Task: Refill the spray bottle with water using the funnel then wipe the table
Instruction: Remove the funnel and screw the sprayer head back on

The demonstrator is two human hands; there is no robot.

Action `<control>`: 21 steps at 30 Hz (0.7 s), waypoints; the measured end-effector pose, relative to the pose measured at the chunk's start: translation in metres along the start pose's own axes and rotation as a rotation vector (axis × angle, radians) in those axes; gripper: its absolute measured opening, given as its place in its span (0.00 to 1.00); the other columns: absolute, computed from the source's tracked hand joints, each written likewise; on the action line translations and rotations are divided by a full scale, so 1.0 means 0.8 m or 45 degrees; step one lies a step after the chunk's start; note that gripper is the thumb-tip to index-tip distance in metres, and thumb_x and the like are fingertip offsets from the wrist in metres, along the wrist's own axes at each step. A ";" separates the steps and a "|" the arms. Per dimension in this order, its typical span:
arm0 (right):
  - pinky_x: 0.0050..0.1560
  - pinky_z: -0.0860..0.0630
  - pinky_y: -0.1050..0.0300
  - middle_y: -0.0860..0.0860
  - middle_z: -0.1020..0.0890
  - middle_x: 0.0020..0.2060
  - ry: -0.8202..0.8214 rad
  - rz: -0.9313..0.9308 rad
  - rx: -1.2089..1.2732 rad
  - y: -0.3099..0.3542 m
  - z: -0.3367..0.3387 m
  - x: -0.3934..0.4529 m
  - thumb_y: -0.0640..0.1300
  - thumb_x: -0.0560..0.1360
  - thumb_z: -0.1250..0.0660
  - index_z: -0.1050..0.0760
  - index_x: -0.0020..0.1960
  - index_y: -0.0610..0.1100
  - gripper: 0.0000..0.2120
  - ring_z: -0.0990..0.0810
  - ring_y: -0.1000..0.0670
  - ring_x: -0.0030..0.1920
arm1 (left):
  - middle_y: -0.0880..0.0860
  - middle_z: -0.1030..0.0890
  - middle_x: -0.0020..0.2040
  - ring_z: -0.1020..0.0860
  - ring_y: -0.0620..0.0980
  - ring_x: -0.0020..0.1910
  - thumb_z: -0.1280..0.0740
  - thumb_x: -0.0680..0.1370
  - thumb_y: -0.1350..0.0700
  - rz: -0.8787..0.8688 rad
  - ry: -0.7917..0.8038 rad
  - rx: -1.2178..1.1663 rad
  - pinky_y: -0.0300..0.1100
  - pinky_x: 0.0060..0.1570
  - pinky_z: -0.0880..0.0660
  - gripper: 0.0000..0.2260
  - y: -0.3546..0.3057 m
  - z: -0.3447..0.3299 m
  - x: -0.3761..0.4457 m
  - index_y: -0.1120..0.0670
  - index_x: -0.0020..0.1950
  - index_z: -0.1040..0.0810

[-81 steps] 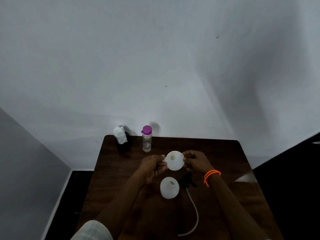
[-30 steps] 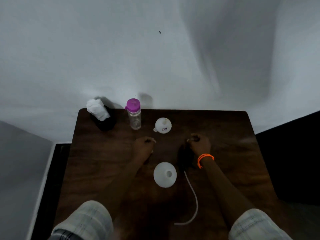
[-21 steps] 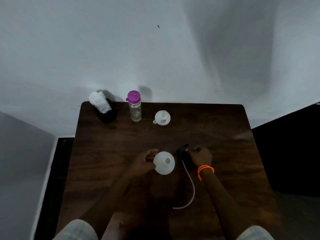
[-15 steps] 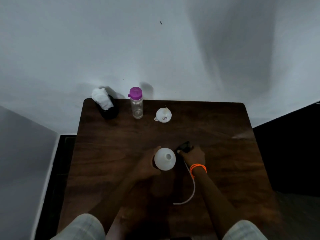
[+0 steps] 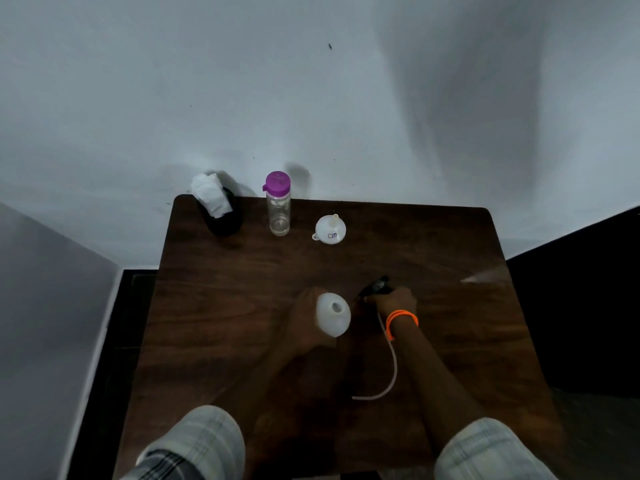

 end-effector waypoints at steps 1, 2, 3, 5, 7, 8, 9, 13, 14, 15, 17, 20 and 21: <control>0.49 0.21 0.54 0.41 0.15 0.52 0.008 0.027 0.042 0.007 0.009 -0.003 0.45 0.62 0.17 0.17 0.57 0.40 0.26 0.17 0.43 0.49 | 0.46 0.28 0.64 0.28 0.41 0.63 0.15 0.58 0.55 0.040 -0.005 0.000 0.48 0.66 0.29 0.41 0.001 0.006 -0.002 0.50 0.66 0.31; 0.47 0.22 0.55 0.42 0.15 0.50 0.024 0.051 0.080 0.013 0.017 -0.004 0.43 0.63 0.17 0.16 0.56 0.40 0.23 0.18 0.45 0.46 | 0.50 0.27 0.64 0.27 0.45 0.62 0.15 0.57 0.53 0.099 -0.010 -0.002 0.52 0.65 0.28 0.42 0.005 0.010 -0.004 0.53 0.67 0.30; 0.45 0.23 0.57 0.44 0.15 0.47 0.041 0.071 0.118 0.019 0.028 -0.006 0.42 0.63 0.17 0.16 0.54 0.41 0.21 0.19 0.47 0.43 | 0.52 0.27 0.63 0.27 0.47 0.62 0.17 0.56 0.49 0.141 -0.030 0.003 0.53 0.64 0.27 0.43 0.000 0.018 -0.009 0.55 0.67 0.30; 0.41 0.23 0.58 0.46 0.16 0.43 0.039 0.086 0.196 0.035 0.053 -0.012 0.45 0.61 0.16 0.16 0.49 0.44 0.19 0.19 0.49 0.40 | 0.55 0.30 0.65 0.29 0.50 0.63 0.19 0.55 0.46 0.185 -0.074 0.063 0.50 0.66 0.29 0.46 -0.016 0.034 -0.017 0.56 0.68 0.32; 0.42 0.18 0.52 0.45 0.14 0.44 -0.047 0.109 0.278 0.049 0.083 -0.010 0.55 0.50 0.15 0.16 0.47 0.44 0.29 0.16 0.45 0.43 | 0.57 0.33 0.68 0.30 0.55 0.65 0.17 0.58 0.51 0.283 -0.121 0.108 0.46 0.65 0.32 0.46 -0.020 0.047 -0.025 0.57 0.71 0.36; 0.44 0.16 0.48 0.45 0.13 0.44 -0.092 0.150 0.301 0.055 0.098 -0.004 0.60 0.44 0.16 0.16 0.46 0.44 0.35 0.15 0.43 0.44 | 0.55 0.33 0.67 0.31 0.54 0.65 0.17 0.60 0.53 0.305 -0.140 0.146 0.44 0.64 0.32 0.45 -0.021 0.053 -0.029 0.58 0.71 0.36; 0.45 0.15 0.45 0.46 0.13 0.43 -0.127 0.194 0.321 0.062 0.111 0.003 0.62 0.41 0.17 0.17 0.45 0.45 0.37 0.14 0.43 0.44 | 0.55 0.34 0.66 0.31 0.53 0.64 0.18 0.61 0.54 0.320 -0.150 0.181 0.43 0.63 0.32 0.44 -0.024 0.058 -0.034 0.58 0.71 0.36; 0.38 0.15 0.45 0.47 0.14 0.35 -0.182 0.364 0.437 0.143 0.169 -0.067 0.58 0.47 0.15 0.19 0.38 0.45 0.27 0.14 0.45 0.35 | 0.59 0.33 0.67 0.29 0.60 0.64 0.18 0.59 0.51 0.378 -0.201 0.267 0.50 0.62 0.28 0.44 -0.033 0.078 -0.058 0.57 0.69 0.36; 0.37 0.15 0.45 0.46 0.14 0.33 -0.172 0.407 0.461 0.163 0.178 -0.083 0.57 0.48 0.15 0.18 0.39 0.43 0.26 0.14 0.46 0.33 | 0.60 0.32 0.66 0.28 0.60 0.63 0.19 0.59 0.52 0.375 -0.226 0.255 0.51 0.62 0.27 0.43 -0.035 0.079 -0.064 0.58 0.68 0.35; 0.37 0.15 0.45 0.44 0.14 0.32 -0.158 0.432 0.487 0.180 0.185 -0.095 0.55 0.50 0.14 0.18 0.41 0.43 0.26 0.14 0.46 0.31 | 0.59 0.30 0.64 0.27 0.59 0.62 0.19 0.60 0.52 0.355 -0.276 0.232 0.51 0.61 0.26 0.40 -0.039 0.082 -0.070 0.60 0.67 0.32; 0.36 0.15 0.47 0.42 0.14 0.35 -0.151 0.481 0.530 0.208 0.197 -0.118 0.50 0.54 0.14 0.20 0.48 0.42 0.28 0.14 0.47 0.31 | 0.57 0.28 0.60 0.24 0.56 0.57 0.20 0.59 0.50 0.317 -0.387 0.194 0.53 0.58 0.24 0.37 -0.042 0.089 -0.081 0.60 0.63 0.29; 0.38 0.15 0.46 0.42 0.14 0.35 -0.174 0.576 0.535 0.244 0.208 -0.154 0.46 0.56 0.14 0.23 0.41 0.45 0.22 0.13 0.44 0.36 | 0.59 0.32 0.65 0.27 0.59 0.61 0.20 0.57 0.49 0.354 -0.288 0.243 0.52 0.60 0.25 0.44 -0.046 0.088 -0.085 0.57 0.68 0.34; 0.39 0.15 0.45 0.42 0.14 0.33 -0.172 0.606 0.523 0.254 0.209 -0.164 0.45 0.56 0.14 0.23 0.38 0.45 0.20 0.13 0.43 0.36 | 0.58 0.33 0.66 0.27 0.60 0.62 0.19 0.57 0.49 0.373 -0.268 0.254 0.51 0.60 0.26 0.45 -0.046 0.090 -0.086 0.56 0.68 0.36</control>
Point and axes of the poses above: each hand's wrist, its own x-axis towards the middle knuckle, its own z-axis out of the back of the hand, y = z × x, the point moved 9 cm from there along x, towards the middle knuckle
